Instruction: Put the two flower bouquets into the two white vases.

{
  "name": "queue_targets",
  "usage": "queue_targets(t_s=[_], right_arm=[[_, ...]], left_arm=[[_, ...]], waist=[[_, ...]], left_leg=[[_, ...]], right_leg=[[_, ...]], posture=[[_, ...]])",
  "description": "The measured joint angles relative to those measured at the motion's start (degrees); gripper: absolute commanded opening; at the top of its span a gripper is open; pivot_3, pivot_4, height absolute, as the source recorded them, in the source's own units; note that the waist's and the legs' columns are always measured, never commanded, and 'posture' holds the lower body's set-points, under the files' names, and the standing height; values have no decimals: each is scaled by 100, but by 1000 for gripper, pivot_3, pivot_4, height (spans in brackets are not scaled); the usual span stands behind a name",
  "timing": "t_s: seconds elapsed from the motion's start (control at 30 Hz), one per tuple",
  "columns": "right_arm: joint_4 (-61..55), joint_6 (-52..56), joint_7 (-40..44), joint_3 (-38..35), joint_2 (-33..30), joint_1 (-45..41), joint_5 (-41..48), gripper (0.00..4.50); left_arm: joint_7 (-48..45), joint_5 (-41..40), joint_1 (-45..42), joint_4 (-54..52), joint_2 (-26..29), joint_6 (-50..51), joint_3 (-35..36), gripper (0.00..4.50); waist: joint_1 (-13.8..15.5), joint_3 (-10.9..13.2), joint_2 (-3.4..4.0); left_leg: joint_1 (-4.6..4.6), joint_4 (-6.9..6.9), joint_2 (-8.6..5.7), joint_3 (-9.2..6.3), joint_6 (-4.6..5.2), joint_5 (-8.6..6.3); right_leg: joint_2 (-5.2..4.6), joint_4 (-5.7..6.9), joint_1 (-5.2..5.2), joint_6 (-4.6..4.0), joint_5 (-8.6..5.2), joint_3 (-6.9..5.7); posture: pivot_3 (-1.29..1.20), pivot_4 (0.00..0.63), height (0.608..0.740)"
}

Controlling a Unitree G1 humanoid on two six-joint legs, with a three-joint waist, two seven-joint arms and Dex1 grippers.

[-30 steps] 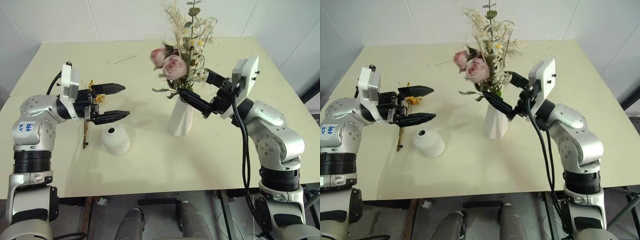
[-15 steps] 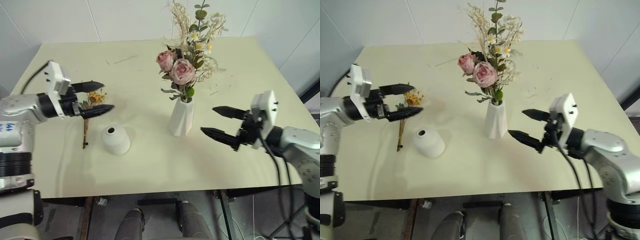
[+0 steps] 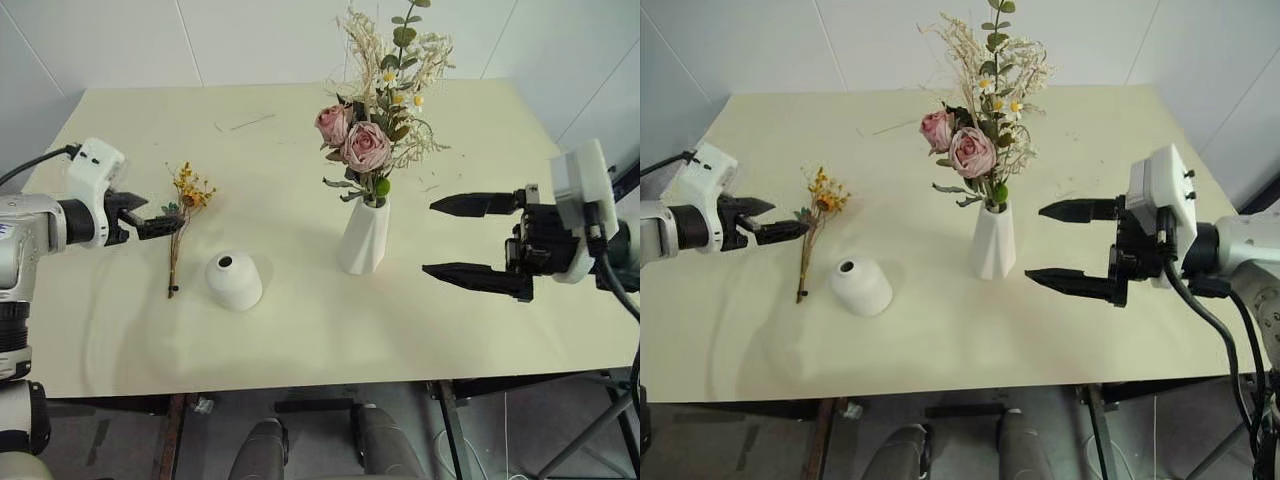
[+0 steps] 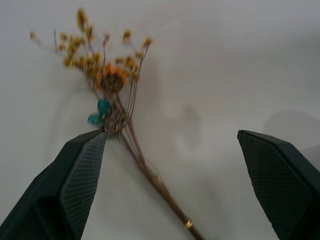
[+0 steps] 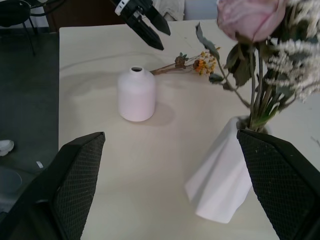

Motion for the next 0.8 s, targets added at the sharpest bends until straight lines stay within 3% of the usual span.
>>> queue_targets(t_s=[0.17, 0.6, 0.8], right_arm=[[227, -13, 28, 108, -7, -324, -29, 4465], [87, -133, 94, 361, 194, -322, -25, 4465], [-70, -155, -32, 356, 379, -214, -16, 4465]], left_arm=[[443, 199, -164, 134, -54, 781, -195, 4500], [1305, 324, -738, 910, -1382, 1557, -396, 4500], [1396, 401, -988, 1136, -1437, 1668, -545, 4500]], waist=[[47, 1, -2], [164, 1, -6], [140, 1, -6]], left_leg=[[-7, -2, -1, 0, 0, -1], [-14, 8, -6, -2, -1, -1], [-12, 3, -4, 2, -2, -2]], right_leg=[[-1, -4, -5, 0, -1, -1], [-7, -2, -6, 2, 1, -3], [-4, 1, -13, 1, 1, -1]], posture=[[0, 150, 740], [0, 150, 740], [0, 150, 740]])
